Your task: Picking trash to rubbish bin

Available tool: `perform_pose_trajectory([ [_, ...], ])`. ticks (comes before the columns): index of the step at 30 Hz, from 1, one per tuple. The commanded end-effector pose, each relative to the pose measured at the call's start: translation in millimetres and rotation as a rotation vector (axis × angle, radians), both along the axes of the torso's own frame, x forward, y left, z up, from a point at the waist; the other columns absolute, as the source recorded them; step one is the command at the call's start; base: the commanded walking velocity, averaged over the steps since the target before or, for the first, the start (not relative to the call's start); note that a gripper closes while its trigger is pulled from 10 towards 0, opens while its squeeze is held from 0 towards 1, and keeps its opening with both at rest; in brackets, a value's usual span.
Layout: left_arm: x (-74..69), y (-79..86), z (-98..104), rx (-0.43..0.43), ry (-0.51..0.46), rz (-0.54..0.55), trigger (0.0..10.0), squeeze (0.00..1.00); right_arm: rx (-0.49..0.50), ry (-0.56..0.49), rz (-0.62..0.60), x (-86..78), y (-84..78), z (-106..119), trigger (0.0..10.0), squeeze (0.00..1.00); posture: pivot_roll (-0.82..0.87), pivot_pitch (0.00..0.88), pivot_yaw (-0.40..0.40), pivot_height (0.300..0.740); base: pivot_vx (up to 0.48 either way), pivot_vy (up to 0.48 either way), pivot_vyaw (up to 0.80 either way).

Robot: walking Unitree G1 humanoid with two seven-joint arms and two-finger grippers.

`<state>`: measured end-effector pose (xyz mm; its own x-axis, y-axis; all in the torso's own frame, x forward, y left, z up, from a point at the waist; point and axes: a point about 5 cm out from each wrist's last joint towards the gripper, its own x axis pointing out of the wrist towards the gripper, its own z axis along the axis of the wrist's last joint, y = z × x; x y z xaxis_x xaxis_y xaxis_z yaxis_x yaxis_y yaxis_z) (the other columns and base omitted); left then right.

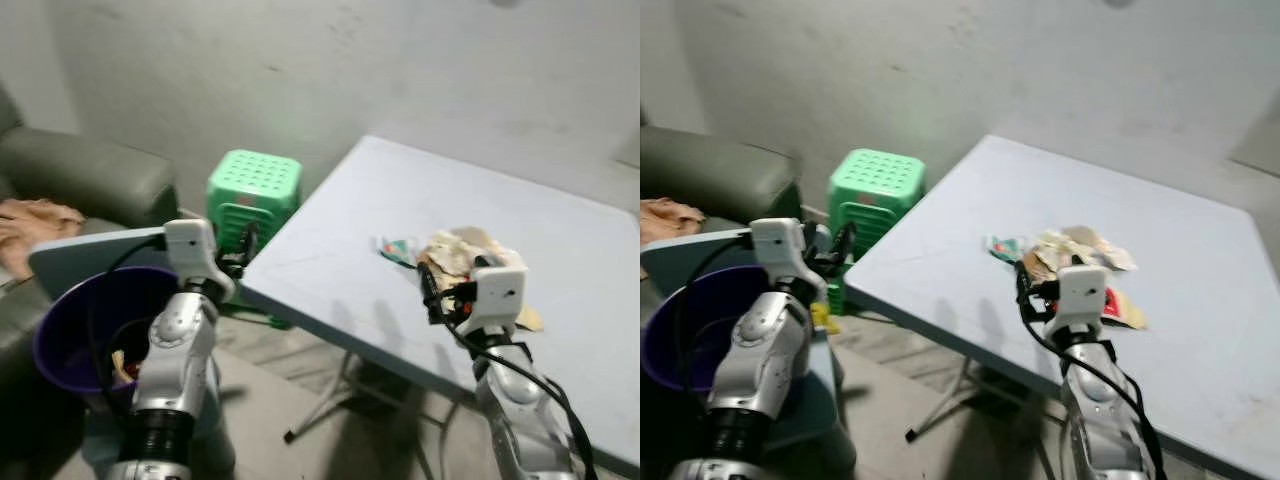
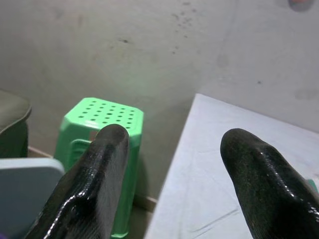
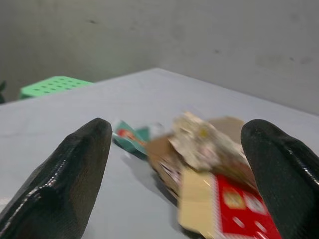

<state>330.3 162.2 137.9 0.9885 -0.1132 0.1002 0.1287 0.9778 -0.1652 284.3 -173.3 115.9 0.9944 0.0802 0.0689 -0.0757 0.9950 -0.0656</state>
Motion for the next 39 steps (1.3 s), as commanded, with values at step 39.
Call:
perform_pose_trajectory([
  [39, -20.9, -36.8, -10, 0.062, 0.089, -0.282, 10.0, 0.0, 0.052, 0.036, -0.037, -9.7, -2.4, -2, 10.0, 0.0, -0.08, 0.001, -0.059, 0.74, 0.074, 0.0, -0.08],
])
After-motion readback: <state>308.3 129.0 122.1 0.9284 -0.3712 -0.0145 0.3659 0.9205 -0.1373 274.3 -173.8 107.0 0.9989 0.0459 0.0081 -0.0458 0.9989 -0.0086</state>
